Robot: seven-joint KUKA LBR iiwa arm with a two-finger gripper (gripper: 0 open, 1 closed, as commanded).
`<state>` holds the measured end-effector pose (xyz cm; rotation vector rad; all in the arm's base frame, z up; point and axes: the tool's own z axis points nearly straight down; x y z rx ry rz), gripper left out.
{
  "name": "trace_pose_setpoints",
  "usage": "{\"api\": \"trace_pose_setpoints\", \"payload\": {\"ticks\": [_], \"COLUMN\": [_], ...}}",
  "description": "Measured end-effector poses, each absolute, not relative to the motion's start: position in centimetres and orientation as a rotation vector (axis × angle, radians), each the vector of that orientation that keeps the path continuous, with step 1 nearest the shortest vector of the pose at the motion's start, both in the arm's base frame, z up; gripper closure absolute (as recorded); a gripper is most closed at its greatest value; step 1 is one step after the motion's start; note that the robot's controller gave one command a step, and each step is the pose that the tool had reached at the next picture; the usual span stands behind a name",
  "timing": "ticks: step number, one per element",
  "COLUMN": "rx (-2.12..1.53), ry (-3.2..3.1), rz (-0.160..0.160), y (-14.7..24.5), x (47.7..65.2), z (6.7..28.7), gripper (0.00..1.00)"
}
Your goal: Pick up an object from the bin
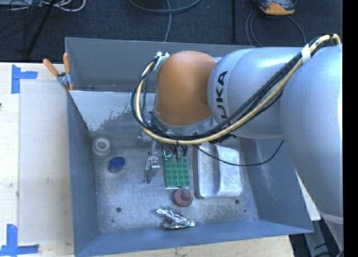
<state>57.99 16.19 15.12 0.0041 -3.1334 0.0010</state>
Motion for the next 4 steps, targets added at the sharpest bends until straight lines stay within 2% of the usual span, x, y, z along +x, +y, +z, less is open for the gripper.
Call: {"api": "trace_pose_setpoints", "payload": {"ticks": [1,2,3,4], "rx": [-0.467,0.523,1.246,1.657], "ry": [-3.106,-3.097,-2.886,-2.688], "rz": [-0.003,-0.001,-0.001,-0.006], "y": [22.7,23.4,22.4,21.8], "x": [60.6,61.0,61.9,62.6], "z": [13.6,11.0,10.2,7.6], "gripper": [0.00,0.00,0.00,0.00]}}
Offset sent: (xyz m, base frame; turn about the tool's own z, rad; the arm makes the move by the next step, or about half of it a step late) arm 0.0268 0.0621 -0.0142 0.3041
